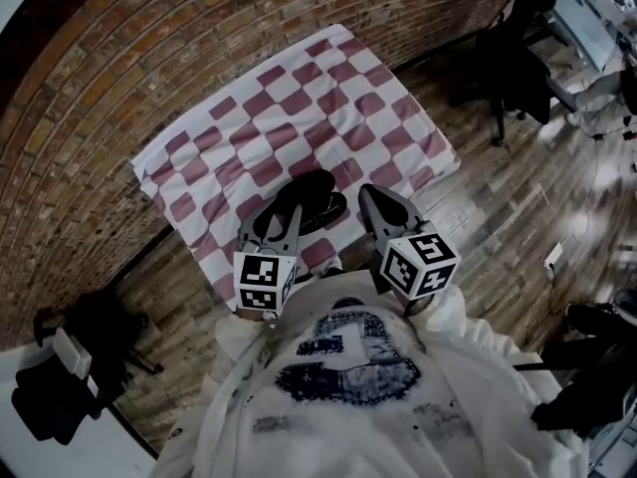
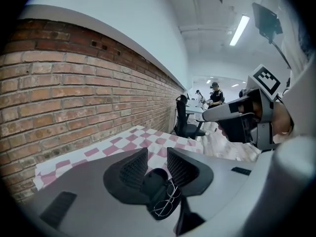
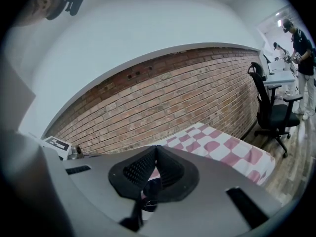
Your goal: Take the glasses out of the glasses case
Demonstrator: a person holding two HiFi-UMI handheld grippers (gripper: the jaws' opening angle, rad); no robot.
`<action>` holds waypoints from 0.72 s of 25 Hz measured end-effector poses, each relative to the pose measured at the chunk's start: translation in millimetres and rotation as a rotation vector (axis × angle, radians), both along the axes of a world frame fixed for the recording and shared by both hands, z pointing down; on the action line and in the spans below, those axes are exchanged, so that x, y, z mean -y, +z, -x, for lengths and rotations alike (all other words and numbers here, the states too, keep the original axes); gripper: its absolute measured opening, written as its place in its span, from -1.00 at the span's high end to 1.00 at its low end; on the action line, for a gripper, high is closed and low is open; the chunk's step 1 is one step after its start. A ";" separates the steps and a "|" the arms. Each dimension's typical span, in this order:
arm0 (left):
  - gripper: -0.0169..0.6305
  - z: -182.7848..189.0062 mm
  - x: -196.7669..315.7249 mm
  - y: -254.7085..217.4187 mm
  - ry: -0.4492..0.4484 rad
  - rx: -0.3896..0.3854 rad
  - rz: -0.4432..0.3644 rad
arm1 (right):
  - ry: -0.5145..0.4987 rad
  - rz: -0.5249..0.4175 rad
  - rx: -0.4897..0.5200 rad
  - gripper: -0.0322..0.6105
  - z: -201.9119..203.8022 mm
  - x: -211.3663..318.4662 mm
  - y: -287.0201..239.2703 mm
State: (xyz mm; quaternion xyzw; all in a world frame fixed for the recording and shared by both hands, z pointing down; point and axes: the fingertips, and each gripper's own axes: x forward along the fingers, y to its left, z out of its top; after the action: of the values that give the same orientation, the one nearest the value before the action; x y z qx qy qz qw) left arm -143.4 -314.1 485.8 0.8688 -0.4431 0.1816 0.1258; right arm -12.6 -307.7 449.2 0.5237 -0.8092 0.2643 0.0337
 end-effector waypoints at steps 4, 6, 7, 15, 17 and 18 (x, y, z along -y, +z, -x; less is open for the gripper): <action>0.46 -5.1 -0.1 14.4 0.040 -0.023 0.047 | 0.016 0.010 -0.009 0.86 -5.9 -1.8 2.3; 0.33 -8.5 -0.1 23.6 0.082 -0.016 0.068 | 0.019 0.020 -0.011 0.86 -6.8 -2.7 4.5; 0.28 -9.8 0.8 28.6 0.105 -0.004 0.075 | 0.020 0.024 -0.013 0.86 -7.3 -3.0 5.9; 0.10 -25.9 3.1 81.8 0.342 0.110 0.167 | 0.048 0.040 -0.019 0.86 -20.2 -4.7 11.2; 0.09 -30.7 1.6 93.8 0.399 0.139 0.186 | 0.053 0.042 -0.021 0.86 -22.1 -5.1 12.3; 0.07 -32.5 0.8 98.6 0.422 0.149 0.198 | 0.057 0.043 -0.021 0.86 -23.1 -5.1 12.8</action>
State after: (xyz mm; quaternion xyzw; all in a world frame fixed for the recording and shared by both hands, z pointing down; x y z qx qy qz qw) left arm -110.9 -315.0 584.3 0.9099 -0.2398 0.3099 0.1366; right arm 10.5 -302.6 462.0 0.5483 -0.7877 0.2771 0.0458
